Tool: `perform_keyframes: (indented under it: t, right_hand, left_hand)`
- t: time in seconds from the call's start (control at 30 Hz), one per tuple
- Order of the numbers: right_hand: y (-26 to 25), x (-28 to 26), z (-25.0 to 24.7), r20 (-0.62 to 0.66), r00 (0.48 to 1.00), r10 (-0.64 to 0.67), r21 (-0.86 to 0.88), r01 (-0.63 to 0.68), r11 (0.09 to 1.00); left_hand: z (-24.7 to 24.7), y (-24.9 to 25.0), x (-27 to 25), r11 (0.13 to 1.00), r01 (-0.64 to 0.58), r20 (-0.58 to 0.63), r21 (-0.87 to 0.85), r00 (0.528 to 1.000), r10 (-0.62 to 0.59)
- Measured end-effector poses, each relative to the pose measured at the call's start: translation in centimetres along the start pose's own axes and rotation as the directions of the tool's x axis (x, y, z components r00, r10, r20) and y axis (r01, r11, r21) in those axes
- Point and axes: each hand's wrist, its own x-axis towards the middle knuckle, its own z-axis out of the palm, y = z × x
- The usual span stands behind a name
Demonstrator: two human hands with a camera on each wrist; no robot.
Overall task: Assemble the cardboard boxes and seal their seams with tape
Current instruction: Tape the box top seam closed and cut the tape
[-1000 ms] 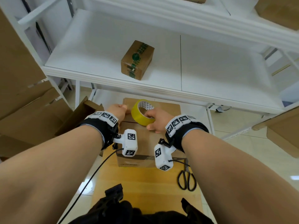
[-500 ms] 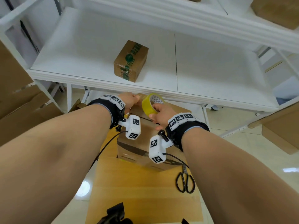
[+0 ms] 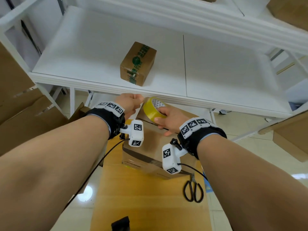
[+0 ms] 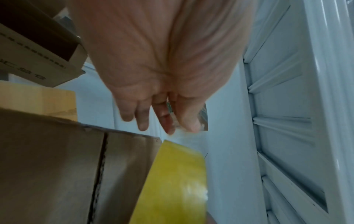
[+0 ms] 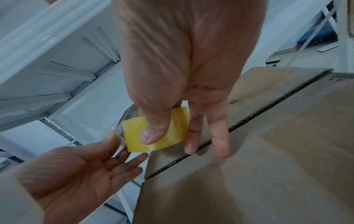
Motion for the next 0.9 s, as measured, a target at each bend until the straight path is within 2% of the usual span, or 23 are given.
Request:
perform_keyframes:
  t: [0.1, 0.2, 0.3, 0.37, 0.47, 0.63, 0.73, 0.8, 0.9]
  right_hand:
    - [-0.6, 0.2, -0.1, 0.002, 0.999, -0.052, -0.037, 0.052, 0.998]
    - [-1.0, 0.2, -0.2, 0.009, 0.991, -0.137, -0.082, 0.137, 0.987]
    - [-0.5, 0.4, -0.3, 0.012, 0.987, -0.161, -0.048, 0.161, 0.986]
    - [-0.1, 0.9, -0.2, 0.007, 0.983, -0.185, -0.110, 0.184, 0.977]
    - [0.4, 1.4, 0.5, -0.064, 0.975, -0.211, -0.197, 0.195, 0.961]
    - [0.8, 2.0, 2.5, -0.264, 0.937, -0.230, -0.047, 0.226, 0.973]
    - [0.2, 2.1, 3.5, -0.337, 0.937, -0.093, 0.203, 0.169, 0.964]
    - [0.0, 2.0, 3.6, -0.340, 0.940, 0.020, 0.374, 0.116, 0.920]
    - [-0.2, 2.2, 3.3, -0.305, 0.950, 0.062, 0.450, 0.086, 0.889]
  left_hand:
    - [0.2, 0.0, -0.1, 0.991, -0.044, -0.159, -0.130, 0.987, 0.023]
    - [0.3, 0.4, -0.7, 0.974, -0.024, -0.152, -0.225, 0.988, -0.011]
    - [0.4, 0.6, -1.4, 0.976, 0.055, -0.133, -0.211, 0.987, -0.085]
    - [0.7, 0.4, -2.0, 0.980, 0.088, -0.108, -0.180, 0.988, -0.108]
    - [0.5, -0.4, -2.0, 0.964, 0.081, -0.129, -0.253, 0.985, -0.116]
    - [0.9, -0.4, -1.9, 0.963, 0.063, -0.120, -0.261, 0.988, -0.097]
    - [0.4, 0.1, -2.0, 0.949, 0.096, -0.100, -0.300, 0.986, -0.131]
    - [-0.1, 0.0, -1.8, 0.927, 0.120, -0.094, -0.355, 0.982, -0.162]
    - [-0.4, -0.4, -1.8, 0.928, 0.126, -0.105, -0.350, 0.979, -0.173]
